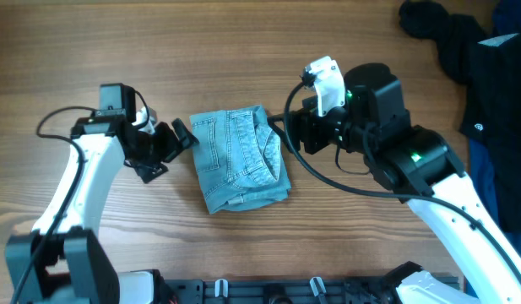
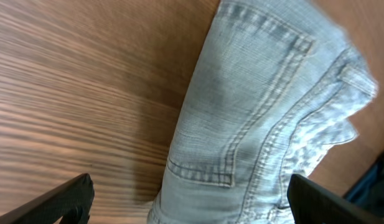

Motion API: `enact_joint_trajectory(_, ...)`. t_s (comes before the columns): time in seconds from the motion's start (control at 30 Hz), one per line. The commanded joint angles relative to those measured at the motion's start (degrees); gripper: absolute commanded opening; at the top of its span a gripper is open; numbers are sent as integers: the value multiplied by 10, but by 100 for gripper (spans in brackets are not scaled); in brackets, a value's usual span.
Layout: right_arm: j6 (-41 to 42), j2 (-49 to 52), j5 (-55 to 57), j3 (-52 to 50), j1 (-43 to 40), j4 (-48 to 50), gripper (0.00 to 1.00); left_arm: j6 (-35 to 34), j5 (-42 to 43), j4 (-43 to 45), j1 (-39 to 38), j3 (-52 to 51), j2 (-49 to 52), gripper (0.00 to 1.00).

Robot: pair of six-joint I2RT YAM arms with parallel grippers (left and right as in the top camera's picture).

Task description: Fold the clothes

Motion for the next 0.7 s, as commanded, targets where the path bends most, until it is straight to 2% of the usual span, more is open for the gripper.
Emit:
enact_joint_trajectory(0.0, -9, -10, 18, 1, 1, -12, 87, 34, 125, 49, 2, -52, 45, 100)
enact_joint_trajectory(0.03, -9, -10, 18, 1, 1, -19, 86, 50, 148, 61, 2, -67, 58, 100)
enact_joint_trajectory(0.13, -10, -9, 18, 1, 1, -28, 88, 63, 147, 87, 1, -91, 89, 100)
enact_joint_trajectory(0.23, -10, -9, 24, 1, 1, -28, 88, 76, 164, 140, -50, -97, 96, 100)
enact_joint_trajectory(0.3, -10, -9, 38, 1, 1, -28, 88, 72, 164, 176, -98, -97, 96, 100)
enact_joint_trajectory(0.4, -9, -9, 37, 1, 1, -28, 88, 28, 163, 229, -139, -97, 96, 97)
enact_joint_trajectory(0.43, -9, -9, 38, 1, 1, -28, 88, 28, 159, 247, -147, -97, 96, 85)
enact_joint_trajectory(0.47, -8, -9, 37, 1, 1, -28, 88, 28, 141, 254, -152, -97, 96, 54)
enact_joint_trajectory(0.53, -8, -9, 38, 1, 1, -28, 88, 28, 116, 257, -151, -97, 96, 8)
enact_joint_trajectory(0.57, -8, -9, 38, 1, 1, -26, 88, 30, 113, 262, -150, -97, 96, 4)
enact_joint_trajectory(0.67, -8, -9, 42, 1, 1, -28, 88, 31, 114, 275, -130, -97, 95, 4)
